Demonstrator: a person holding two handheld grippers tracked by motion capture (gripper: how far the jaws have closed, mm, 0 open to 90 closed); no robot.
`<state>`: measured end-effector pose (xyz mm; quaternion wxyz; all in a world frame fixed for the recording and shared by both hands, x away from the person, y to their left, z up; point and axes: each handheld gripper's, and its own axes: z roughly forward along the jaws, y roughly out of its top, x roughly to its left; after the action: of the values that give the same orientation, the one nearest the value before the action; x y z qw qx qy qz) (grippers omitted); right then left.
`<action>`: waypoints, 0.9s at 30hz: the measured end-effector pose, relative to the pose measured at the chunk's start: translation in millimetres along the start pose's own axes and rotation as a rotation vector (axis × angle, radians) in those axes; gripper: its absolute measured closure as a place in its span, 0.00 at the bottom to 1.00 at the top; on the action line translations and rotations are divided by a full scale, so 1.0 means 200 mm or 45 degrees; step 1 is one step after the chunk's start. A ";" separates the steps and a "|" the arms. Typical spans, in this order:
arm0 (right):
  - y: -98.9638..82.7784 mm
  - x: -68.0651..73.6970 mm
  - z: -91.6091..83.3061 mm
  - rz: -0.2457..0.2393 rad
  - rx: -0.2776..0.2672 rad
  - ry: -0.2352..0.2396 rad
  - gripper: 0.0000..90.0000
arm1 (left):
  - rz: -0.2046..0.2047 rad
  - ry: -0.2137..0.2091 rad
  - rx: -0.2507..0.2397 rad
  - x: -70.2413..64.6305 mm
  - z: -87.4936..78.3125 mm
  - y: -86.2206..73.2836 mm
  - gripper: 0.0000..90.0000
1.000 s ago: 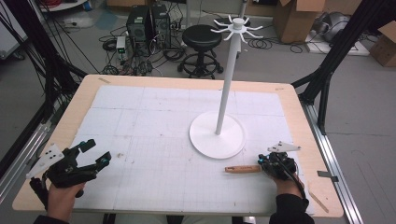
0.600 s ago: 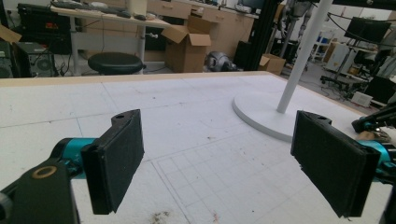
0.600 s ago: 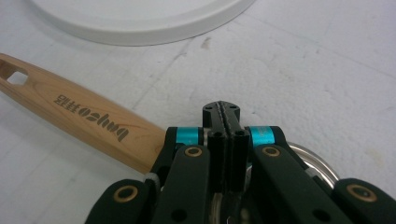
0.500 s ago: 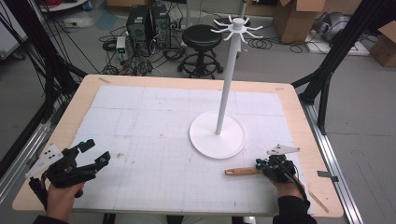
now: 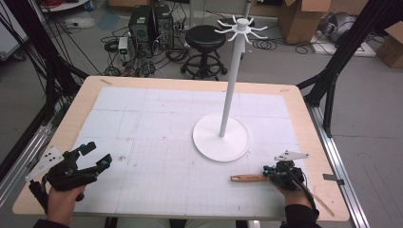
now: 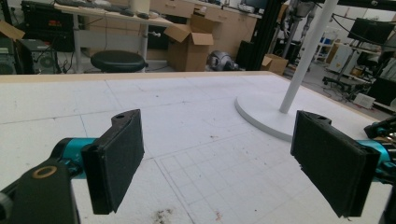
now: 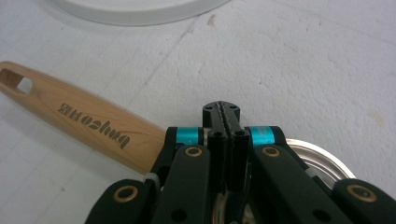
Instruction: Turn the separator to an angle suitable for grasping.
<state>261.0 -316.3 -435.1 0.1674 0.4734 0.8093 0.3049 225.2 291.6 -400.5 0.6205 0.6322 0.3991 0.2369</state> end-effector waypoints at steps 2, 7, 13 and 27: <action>-0.02 0.00 -0.02 0.015 0.002 -0.001 0.99 | -0.002 0.001 0.000 0.00 0.00 0.00 0.20; -0.05 0.00 -0.05 0.051 0.009 -0.005 0.99 | 0.001 -0.002 0.004 0.00 0.00 0.00 0.20; -0.10 0.01 -0.10 0.070 0.011 -0.006 0.99 | -0.006 0.000 -0.001 0.00 0.00 0.00 0.20; -0.05 0.12 -0.17 -0.114 -0.227 0.144 0.98 | 0.001 -0.003 0.001 0.00 0.00 0.00 0.20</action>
<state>224.2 -310.6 -415.7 0.1762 0.4022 0.8074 0.3940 225.5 291.0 -400.6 0.6205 0.6329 0.3984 0.2361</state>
